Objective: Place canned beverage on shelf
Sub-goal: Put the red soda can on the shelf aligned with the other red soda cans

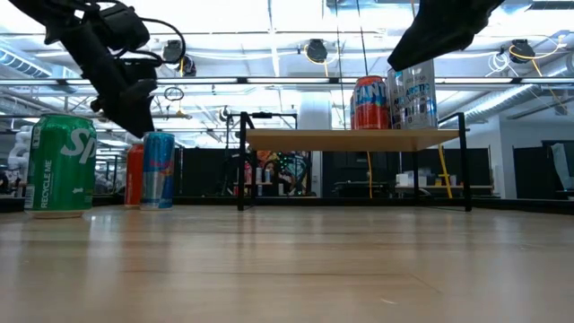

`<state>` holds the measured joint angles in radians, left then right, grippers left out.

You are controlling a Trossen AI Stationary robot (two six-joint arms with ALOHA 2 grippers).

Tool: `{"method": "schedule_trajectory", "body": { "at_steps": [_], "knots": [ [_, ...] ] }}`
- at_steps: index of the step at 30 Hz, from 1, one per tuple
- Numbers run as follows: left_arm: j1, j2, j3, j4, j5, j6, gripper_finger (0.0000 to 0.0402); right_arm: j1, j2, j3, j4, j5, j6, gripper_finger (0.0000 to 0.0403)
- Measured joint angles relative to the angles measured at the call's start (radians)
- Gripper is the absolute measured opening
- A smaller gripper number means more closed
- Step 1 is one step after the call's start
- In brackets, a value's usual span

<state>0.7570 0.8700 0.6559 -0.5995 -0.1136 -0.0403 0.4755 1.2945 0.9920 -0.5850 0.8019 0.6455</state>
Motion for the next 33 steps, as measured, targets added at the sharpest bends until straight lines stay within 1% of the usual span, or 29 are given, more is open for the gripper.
{"method": "schedule_trajectory", "body": {
  "at_steps": [3,7,14,17,20,23,28,30,33],
  "knots": [
    [0.0,0.0,-0.005,0.0,-0.018,-0.006,0.0274,0.0,0.0,0.0,0.0,-0.02,0.007,0.0153],
    [0.0,0.0,-0.008,-0.01,-0.018,-0.007,0.0279,0.0,0.0,0.0,0.0,-0.021,0.008,0.0153],
    [0.0,0.01,-0.008,-0.015,-0.004,-0.007,0.0331,0.0,0.0,0.0,0.001,-0.021,0.008,0.0153],
    [0.0,0.041,-0.008,-0.014,0.013,-0.004,0.0348,0.0,0.0,0.0,0.001,-0.021,0.007,0.0153],
    [0.0,0.094,-0.008,-0.004,0.031,-0.006,0.0354,0.0,0.0,0.0,0.001,-0.021,0.007,0.0153],
    [0.0,0.155,-0.009,0.009,0.03,-0.006,0.0354,0.0,0.0,0.0,0.001,-0.022,0.007,0.0153],
    [0.0,0.214,-0.009,0.033,0.029,0.026,0.0349,0.0,0.0,0.0,0.0,-0.048,0.006,0.0153],
    [0.0,0.222,-0.009,0.034,0.028,0.047,0.0333,0.0,0.0,0.0,0.0,-0.05,0.005,0.0153],
    [0.0,0.221,-0.009,0.035,0.029,0.054,0.0293,0.0,0.0,0.0,-0.001,-0.052,0.005,0.0153]
  ]
}}
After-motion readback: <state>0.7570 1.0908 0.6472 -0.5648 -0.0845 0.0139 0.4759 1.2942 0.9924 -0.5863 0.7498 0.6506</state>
